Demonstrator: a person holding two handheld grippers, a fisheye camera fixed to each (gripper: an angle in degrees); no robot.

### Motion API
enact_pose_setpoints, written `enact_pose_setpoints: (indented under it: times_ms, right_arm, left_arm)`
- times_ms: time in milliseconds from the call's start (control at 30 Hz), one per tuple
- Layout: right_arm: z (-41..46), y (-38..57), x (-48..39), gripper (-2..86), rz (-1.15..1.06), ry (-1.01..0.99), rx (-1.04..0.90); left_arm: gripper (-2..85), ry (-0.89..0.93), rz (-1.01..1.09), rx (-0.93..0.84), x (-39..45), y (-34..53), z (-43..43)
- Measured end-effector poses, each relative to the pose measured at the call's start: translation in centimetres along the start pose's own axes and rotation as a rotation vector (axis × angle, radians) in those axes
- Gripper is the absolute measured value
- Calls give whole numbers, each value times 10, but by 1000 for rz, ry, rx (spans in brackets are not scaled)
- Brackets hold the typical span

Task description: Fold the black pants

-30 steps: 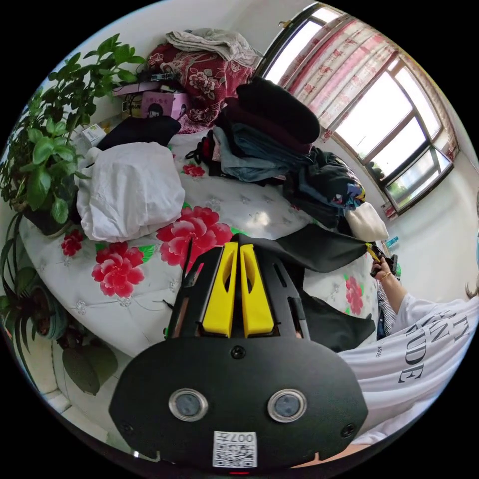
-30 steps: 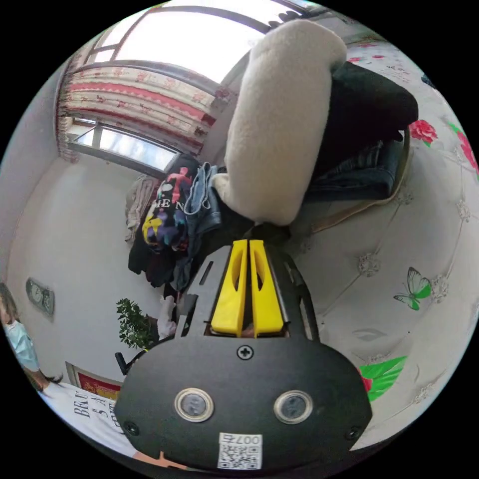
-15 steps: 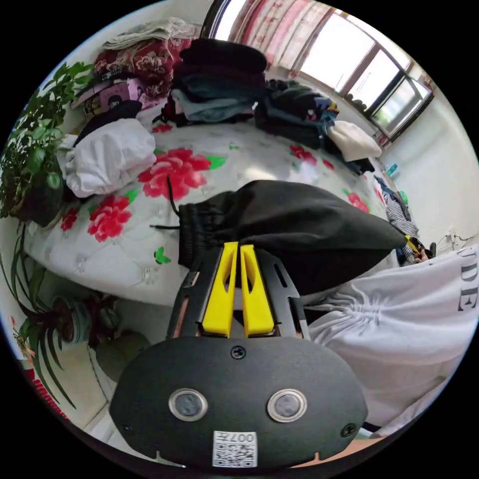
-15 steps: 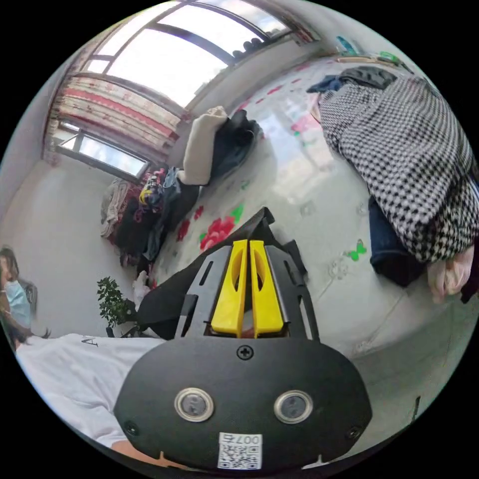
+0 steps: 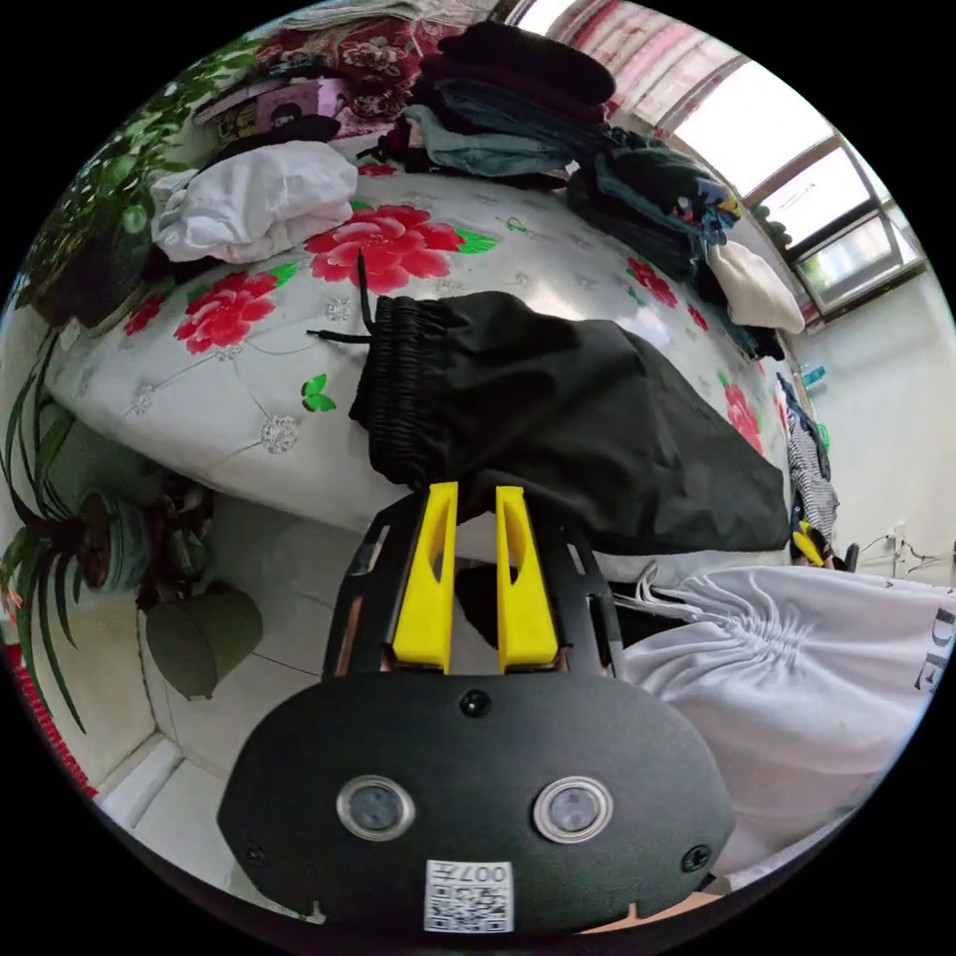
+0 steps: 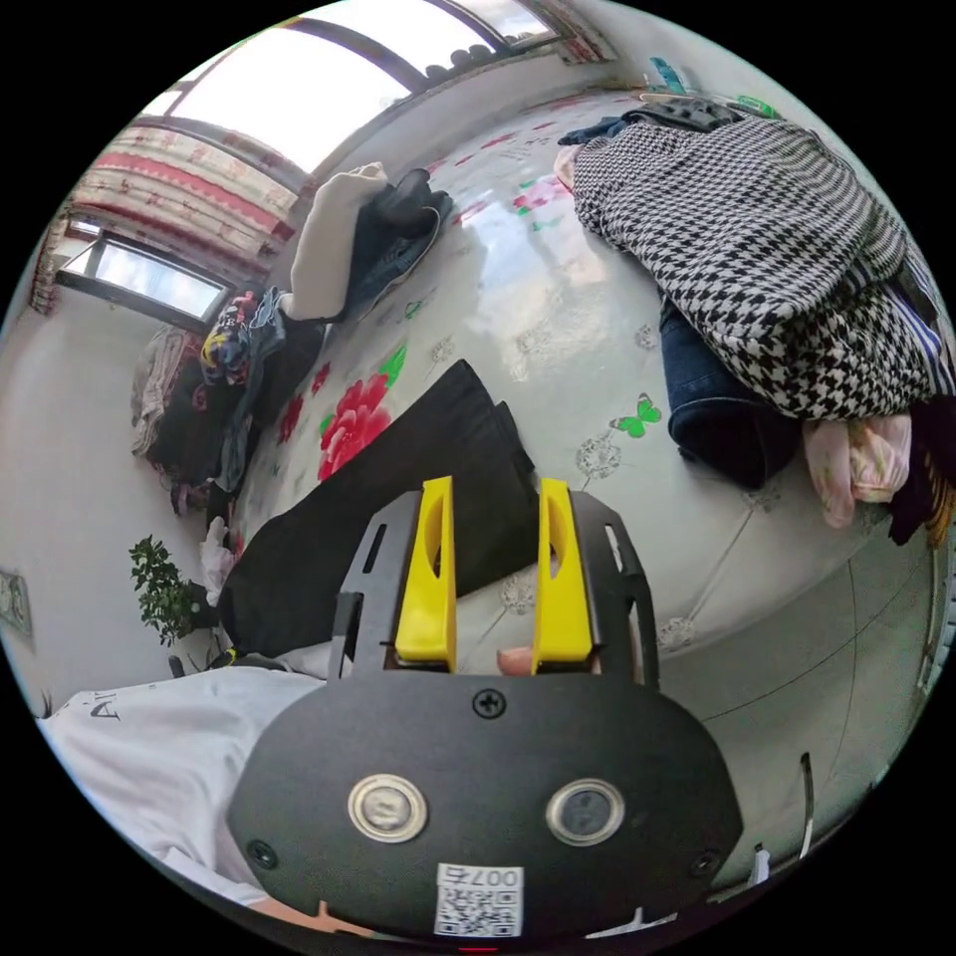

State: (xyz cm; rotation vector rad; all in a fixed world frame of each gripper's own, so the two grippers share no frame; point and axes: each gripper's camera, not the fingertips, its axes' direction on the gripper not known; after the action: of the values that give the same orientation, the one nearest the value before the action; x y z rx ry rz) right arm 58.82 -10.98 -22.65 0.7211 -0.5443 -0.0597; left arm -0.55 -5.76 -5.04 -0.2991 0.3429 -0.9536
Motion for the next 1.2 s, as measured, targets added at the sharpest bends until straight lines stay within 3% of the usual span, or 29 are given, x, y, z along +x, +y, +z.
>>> enact_pose_setpoints:
  times_ms: [200,300,467,533,700,767,833,933,967,1067,1200]
  right_arm:
    - [34,-16,-3,60,17,36,-38]
    - [53,-28,-11,26,1,17,-173]
    - [12,-60,-49,2,-28,-256,-68]
    - [-19,-77,-113,0,-196,-338,7]
    - [-27,-49,-287,0,-716,-331,47]
    - [6,-15,-341,0,-865,-390,-39]
    - [75,36,-387,1,-993,-481,-248]
    - [162,82,-403,0,-1005,-453,-594]
    - [169,82,-401,0,-999,-424,-628]
    - [135,33,-366,1,-880,-410,-441]
    - [3,-55,-248,11,-565,-321,49]
  left_arm:
    - [113,210,-268,148,-49,22,-11]
    - [131,310,-365,147,-61,8,13]
    - [79,114,-388,48,-50,-31,38]
    - [63,93,-379,24,-46,-46,42]
    - [48,8,-357,38,-36,-53,43]
    - [46,-3,-362,54,-35,-51,43]
    - [44,-2,-369,78,-37,-46,43]
    - [37,9,-384,87,-40,-43,43]
    - [34,9,-384,86,-41,-43,42]
    - [17,7,-380,83,-44,-41,39]
    - [1,34,-386,104,-50,-34,32]
